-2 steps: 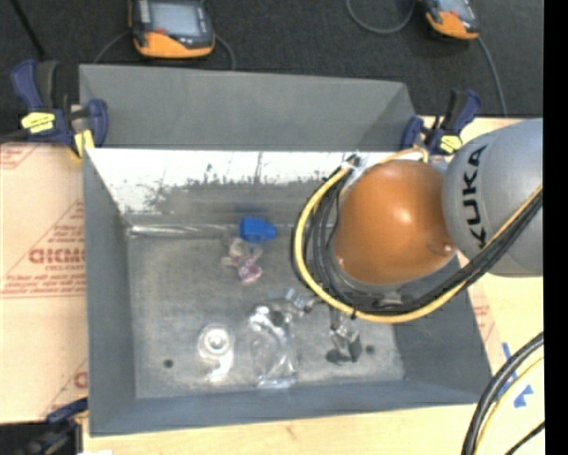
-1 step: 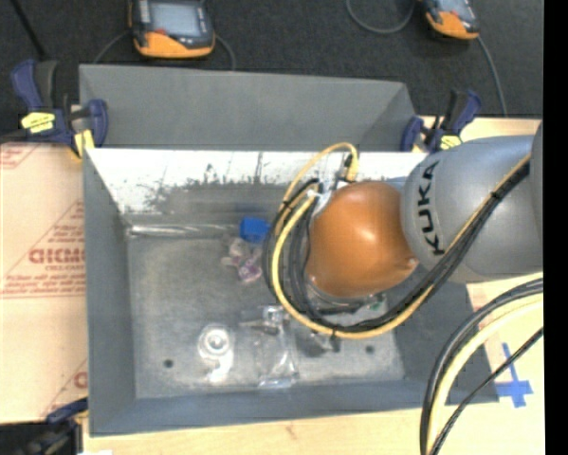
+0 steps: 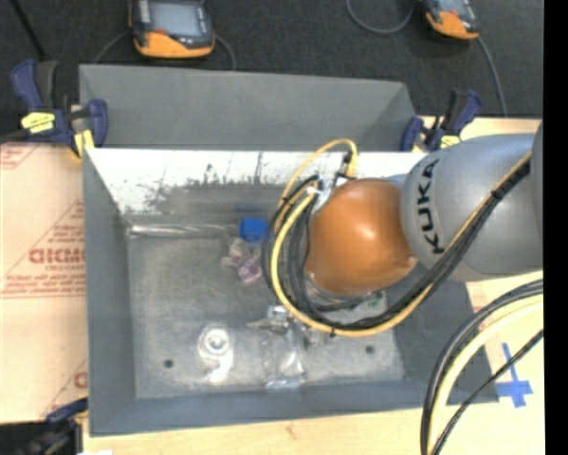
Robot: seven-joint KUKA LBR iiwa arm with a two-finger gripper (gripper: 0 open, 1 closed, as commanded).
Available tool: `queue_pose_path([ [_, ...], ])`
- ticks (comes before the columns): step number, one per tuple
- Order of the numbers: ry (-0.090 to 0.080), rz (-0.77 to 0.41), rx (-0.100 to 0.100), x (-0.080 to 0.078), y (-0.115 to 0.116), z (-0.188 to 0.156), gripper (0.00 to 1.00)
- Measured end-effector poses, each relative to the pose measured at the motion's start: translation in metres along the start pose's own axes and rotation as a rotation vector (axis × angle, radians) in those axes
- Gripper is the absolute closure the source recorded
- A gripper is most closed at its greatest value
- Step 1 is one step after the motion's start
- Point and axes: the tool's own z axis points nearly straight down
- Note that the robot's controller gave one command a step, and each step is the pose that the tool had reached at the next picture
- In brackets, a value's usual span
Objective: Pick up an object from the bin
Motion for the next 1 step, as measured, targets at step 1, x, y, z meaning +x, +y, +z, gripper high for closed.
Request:
queue_pose_path([
  [1,0.026,-0.025,-0.025,0.0039,-0.0136,-0.1632,1.0],
])
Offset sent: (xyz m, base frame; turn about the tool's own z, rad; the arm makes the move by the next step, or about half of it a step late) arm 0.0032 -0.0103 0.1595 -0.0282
